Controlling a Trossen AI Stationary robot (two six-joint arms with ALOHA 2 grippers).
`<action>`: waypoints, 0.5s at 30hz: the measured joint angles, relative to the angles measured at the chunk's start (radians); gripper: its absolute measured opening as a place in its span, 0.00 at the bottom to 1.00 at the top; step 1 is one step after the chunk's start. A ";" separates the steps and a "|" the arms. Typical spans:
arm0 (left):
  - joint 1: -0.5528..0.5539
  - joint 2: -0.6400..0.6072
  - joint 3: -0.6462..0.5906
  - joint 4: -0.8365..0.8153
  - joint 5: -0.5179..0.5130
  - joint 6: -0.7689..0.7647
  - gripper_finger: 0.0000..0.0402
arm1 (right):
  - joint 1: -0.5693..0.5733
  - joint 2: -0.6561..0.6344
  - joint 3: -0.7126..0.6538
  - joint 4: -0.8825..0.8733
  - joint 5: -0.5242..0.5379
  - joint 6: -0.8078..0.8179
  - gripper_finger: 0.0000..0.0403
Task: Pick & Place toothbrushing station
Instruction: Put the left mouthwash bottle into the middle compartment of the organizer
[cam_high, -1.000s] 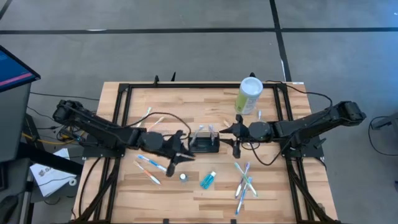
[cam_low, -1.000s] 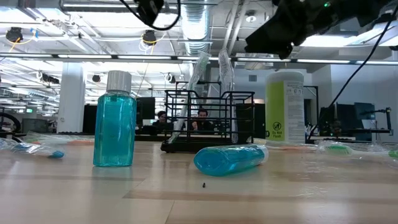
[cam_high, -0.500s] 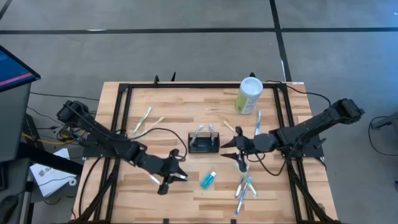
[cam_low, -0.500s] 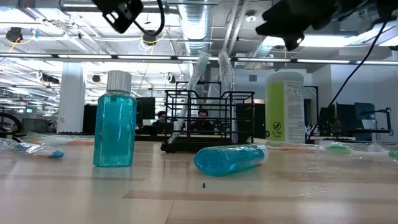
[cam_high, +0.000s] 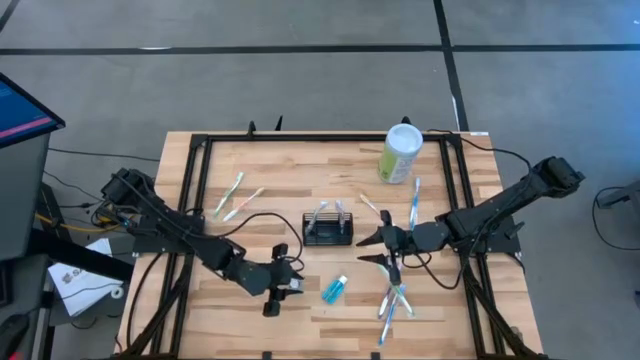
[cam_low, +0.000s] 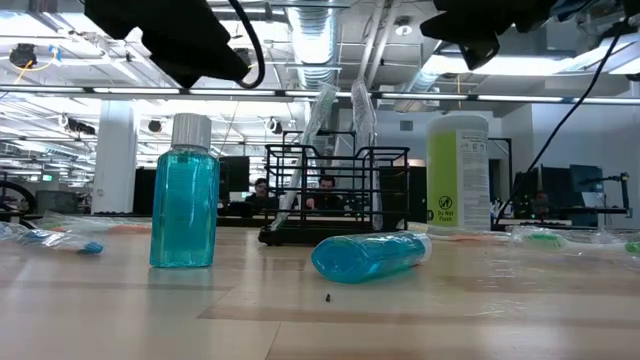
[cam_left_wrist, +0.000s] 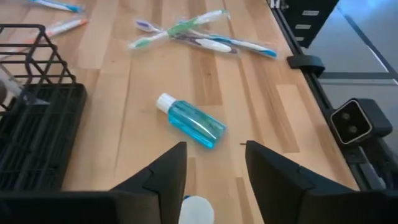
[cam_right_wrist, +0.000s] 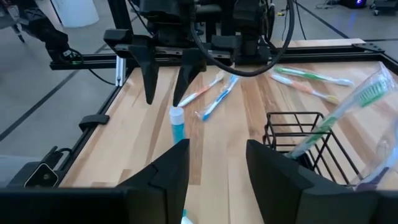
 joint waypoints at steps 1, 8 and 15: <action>0.000 0.000 0.000 0.000 -0.002 0.000 0.42 | 0.000 0.000 0.000 0.000 0.000 0.000 0.37; 0.003 0.008 0.000 -0.020 -0.005 0.000 0.48 | 0.000 0.000 0.000 -0.005 0.001 0.000 0.37; 0.000 0.007 -0.040 -0.037 -0.051 -0.053 0.47 | -0.001 0.000 0.000 -0.008 0.001 -0.005 0.37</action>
